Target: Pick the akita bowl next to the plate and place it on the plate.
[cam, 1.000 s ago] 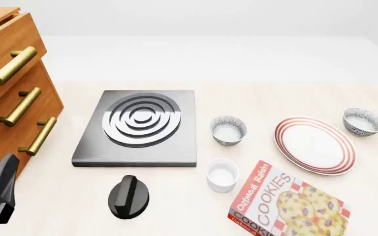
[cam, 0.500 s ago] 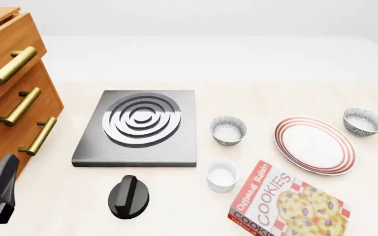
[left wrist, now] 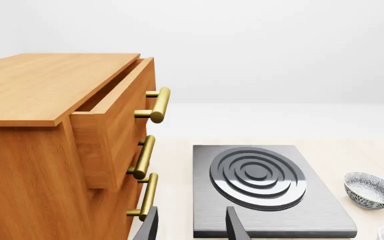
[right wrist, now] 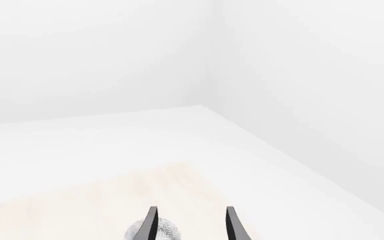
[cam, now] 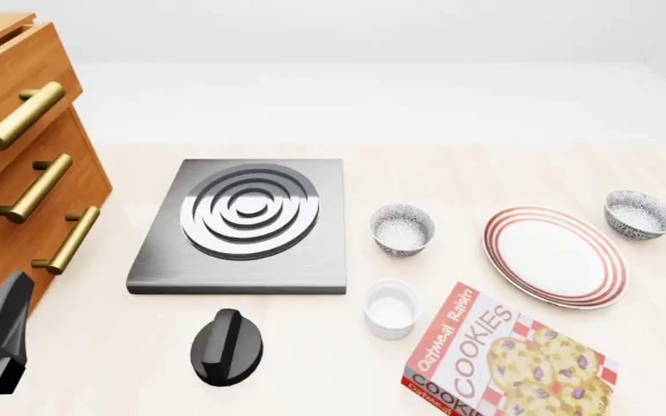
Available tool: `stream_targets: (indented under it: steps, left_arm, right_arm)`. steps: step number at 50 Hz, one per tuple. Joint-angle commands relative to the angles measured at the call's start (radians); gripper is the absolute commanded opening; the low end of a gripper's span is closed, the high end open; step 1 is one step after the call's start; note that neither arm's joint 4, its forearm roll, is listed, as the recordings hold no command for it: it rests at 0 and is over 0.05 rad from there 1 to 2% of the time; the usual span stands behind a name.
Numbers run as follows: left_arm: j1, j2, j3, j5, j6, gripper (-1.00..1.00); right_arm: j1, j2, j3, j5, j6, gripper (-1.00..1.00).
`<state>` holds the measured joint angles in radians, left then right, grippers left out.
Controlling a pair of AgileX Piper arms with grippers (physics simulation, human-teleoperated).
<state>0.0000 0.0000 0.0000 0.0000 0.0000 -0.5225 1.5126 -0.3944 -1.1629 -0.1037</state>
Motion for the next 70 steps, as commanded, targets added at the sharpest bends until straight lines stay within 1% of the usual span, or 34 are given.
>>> stream_targets:
  steps: [1,13,30,60,70]
  left_arm:
    - [0.0,0.0,0.0,0.0,0.0,1.0]
    - [0.0,0.0,0.0,0.0,0.0,1.0]
    - [0.0,0.0,0.0,0.0,0.0,1.0]
    - [0.0,0.0,0.0,0.0,0.0,1.0]
    - [0.0,0.0,0.0,0.0,0.0,1.0]
  right_arm:
    - [-0.011,0.03,-0.003,-0.019,-0.013,1.0]
    - [0.002,0.07,-0.004,-0.047,-0.037,1.0]
    - [0.002,0.099,-0.024,-0.04,-0.049,1.0]
    - [0.005,0.119,-0.059,0.021,-0.045,1.0]
    - [0.007,0.134,-0.083,0.064,-0.034,1.0]
